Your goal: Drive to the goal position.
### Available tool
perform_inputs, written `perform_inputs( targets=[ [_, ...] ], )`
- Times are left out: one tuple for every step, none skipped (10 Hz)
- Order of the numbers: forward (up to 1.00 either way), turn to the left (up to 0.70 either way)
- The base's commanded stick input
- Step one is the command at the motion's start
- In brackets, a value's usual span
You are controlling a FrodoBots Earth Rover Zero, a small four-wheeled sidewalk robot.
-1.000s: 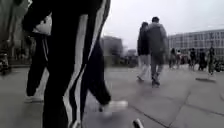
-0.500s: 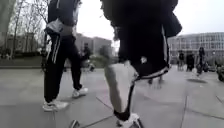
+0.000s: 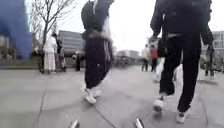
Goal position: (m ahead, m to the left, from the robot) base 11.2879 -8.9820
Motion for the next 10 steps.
perform_inputs(
  targets=[
    [0.76,-0.03],
    [0.76,-0.03],
    [0.76,-0.03],
    [0.76,-0.03],
    [0.76,-0.03],
    [0.76,-0.03],
    [0.76,-0.03],
    [0.76,-0.03],
    [0.76,-0.38],
    [0.76,-0.38]
  ],
)
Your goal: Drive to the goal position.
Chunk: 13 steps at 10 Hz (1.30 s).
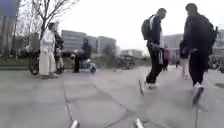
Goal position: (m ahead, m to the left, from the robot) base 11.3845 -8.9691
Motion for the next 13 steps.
perform_inputs(
  targets=[
    [0.76,-0.38],
    [0.76,-0.38],
    [0.76,-0.38],
    [0.76,-0.38],
    [0.76,-0.38],
    [0.76,-0.38],
    [0.76,-0.38],
    [0.76,-0.38],
    [0.76,-0.38],
    [0.76,-0.15],
    [0.76,-0.03],
    [0.76,-0.03],
    [0.76,-0.03]
  ],
)
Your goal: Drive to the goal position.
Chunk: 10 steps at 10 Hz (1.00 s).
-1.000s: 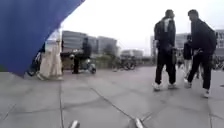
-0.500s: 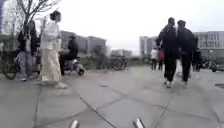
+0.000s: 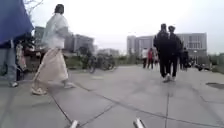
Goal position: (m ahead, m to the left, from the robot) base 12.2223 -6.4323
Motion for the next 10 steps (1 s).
perform_inputs(
  targets=[
    [0.76,-0.03],
    [0.76,-0.03],
    [0.76,-0.03],
    [0.68,-0.03],
    [0.63,-0.02],
    [0.68,-0.02],
    [0.75,-0.03],
    [0.76,-0.03],
    [0.76,-0.14],
    [0.76,-0.37]
  ],
)
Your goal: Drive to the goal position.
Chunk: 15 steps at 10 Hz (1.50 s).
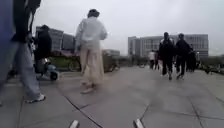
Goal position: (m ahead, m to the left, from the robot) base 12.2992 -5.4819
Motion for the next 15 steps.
perform_inputs(
  targets=[
    [0.76,-0.38],
    [0.76,-0.38],
    [0.76,-0.38],
    [0.76,-0.38],
    [0.76,-0.38],
    [0.76,-0.38],
    [0.76,-0.38],
    [0.76,-0.38],
    [0.76,-0.38],
    [0.76,-0.37],
    [0.76,-0.25],
    [0.76,-0.05],
    [0.76,-0.05],
    [0.76,-0.05],
    [0.76,-0.05]
  ],
)
